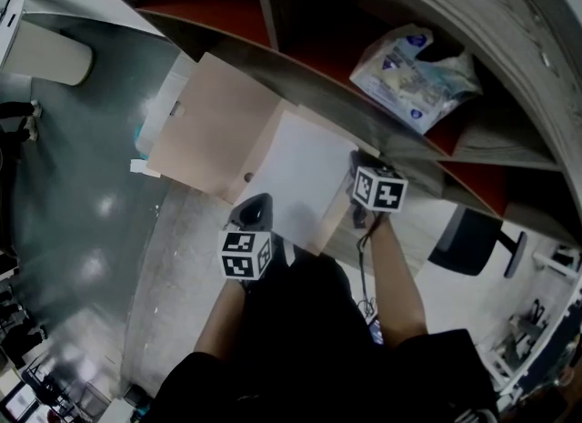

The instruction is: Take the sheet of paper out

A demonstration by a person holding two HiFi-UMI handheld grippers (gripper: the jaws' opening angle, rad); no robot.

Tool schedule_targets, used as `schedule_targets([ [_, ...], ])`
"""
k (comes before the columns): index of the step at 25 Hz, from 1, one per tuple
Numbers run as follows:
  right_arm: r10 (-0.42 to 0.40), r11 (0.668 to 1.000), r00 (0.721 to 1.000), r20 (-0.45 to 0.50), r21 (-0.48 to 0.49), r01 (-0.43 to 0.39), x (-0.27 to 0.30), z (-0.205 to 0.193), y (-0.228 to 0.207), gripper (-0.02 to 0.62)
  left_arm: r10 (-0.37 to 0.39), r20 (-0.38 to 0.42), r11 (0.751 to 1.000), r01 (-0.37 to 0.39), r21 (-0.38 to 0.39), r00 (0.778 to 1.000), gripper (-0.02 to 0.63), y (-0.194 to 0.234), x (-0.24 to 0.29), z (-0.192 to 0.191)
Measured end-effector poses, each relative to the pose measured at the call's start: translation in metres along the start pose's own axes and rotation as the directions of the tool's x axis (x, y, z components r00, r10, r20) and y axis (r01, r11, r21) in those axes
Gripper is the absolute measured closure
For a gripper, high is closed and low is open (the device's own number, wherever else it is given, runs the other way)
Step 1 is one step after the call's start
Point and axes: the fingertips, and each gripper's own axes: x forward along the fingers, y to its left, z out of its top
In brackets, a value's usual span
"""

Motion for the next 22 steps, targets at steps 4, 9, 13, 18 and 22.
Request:
schedule_targets([
  [4, -0.003, 1.0, 1.0, 0.0, -0.005, 0.003, -0.001, -0.001, 0.001, 0.575, 0.003, 0.001, 1.0, -0.003, -0.001, 1.0, 0.563, 0.003, -0.001, 0.001],
  [9, 0.0, 1.0, 1.0, 0.006, -0.024, 0.0, -0.001, 0.001, 0.003, 0.578, 0.022, 0.008, 1.0, -0.022, -0.011, 1.0, 0.563, 0.012, -0.005, 0.003],
  [13, 0.0, 0.999, 1.0, 0.012, -0.036, 0.001, -0.001, 0.001, 0.002, 0.578, 0.071, 0.014, 0.996, -0.07, -0.053, 0.997, 0.563, 0.04, -0.014, 0.003],
  [18, -0.001, 0.999, 1.0, 0.019, -0.039, 0.002, -0.002, 0.001, 0.003, 0.58, 0.125, 0.003, 0.989, -0.124, -0.085, 0.992, 0.563, 0.071, -0.025, 0.0],
  [22, -0.002, 0.999, 1.0, 0.024, -0.039, 0.003, -0.003, 0.001, 0.003, 0.58, 0.113, -0.072, 0.991, -0.117, -0.062, 0.991, 0.563, 0.087, -0.025, -0.008],
])
